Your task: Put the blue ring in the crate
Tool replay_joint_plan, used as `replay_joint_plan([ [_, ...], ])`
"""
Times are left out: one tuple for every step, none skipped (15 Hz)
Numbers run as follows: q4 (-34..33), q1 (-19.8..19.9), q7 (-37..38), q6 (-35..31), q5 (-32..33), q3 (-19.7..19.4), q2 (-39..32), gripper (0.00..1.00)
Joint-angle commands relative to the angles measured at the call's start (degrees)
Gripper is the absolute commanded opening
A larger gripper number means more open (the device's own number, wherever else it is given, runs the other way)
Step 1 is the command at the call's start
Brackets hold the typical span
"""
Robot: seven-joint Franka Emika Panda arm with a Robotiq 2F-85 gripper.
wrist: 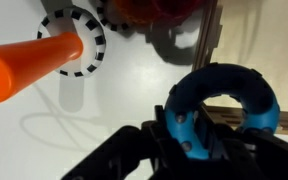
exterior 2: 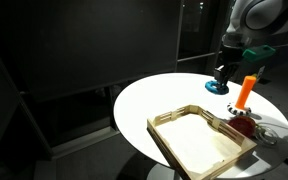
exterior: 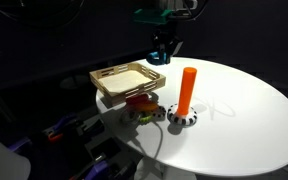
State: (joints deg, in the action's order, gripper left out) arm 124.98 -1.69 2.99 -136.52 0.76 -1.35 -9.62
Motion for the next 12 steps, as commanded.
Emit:
replay_joint_plan([
  [1.86, 0.02, -3.68, -0.76, -2.86, 2.37, 1.94, 0.1],
  [1.77, -0.18, -4.21, -0.96, -3.58, 3.0, 1.59, 0.1],
  [1.65, -0.4, -4.7, -1.3, -4.33, 3.66, 1.02, 0.1],
  [1.53, -0.62, -5.15, -1.71, -5.08, 4.29, 0.37, 0.1],
  [1.47, -0.81, -5.6, -2.0, -5.84, 4.87, -0.1, 0.1],
  [1.25, -1.0, -6.05, -2.12, -6.62, 5.41, -0.76, 0.1],
  [1.06, -1.29, -6.12, -2.51, -7.09, 5.89, -1.54, 0.1],
  [0.84, -1.55, -6.19, -2.63, -7.55, 6.31, -2.21, 0.1],
  [0.55, -1.82, -6.13, -2.79, -7.89, 6.78, -3.11, 0.1],
  [0.27, -2.14, -5.92, -2.83, -7.85, 7.14, -3.95, 0.1],
  [-0.03, -2.47, -5.55, -2.93, -7.66, 7.47, -4.9, 0.1],
  [-0.33, -2.81, -5.21, -2.96, -7.33, 7.74, -5.82, 0.1],
])
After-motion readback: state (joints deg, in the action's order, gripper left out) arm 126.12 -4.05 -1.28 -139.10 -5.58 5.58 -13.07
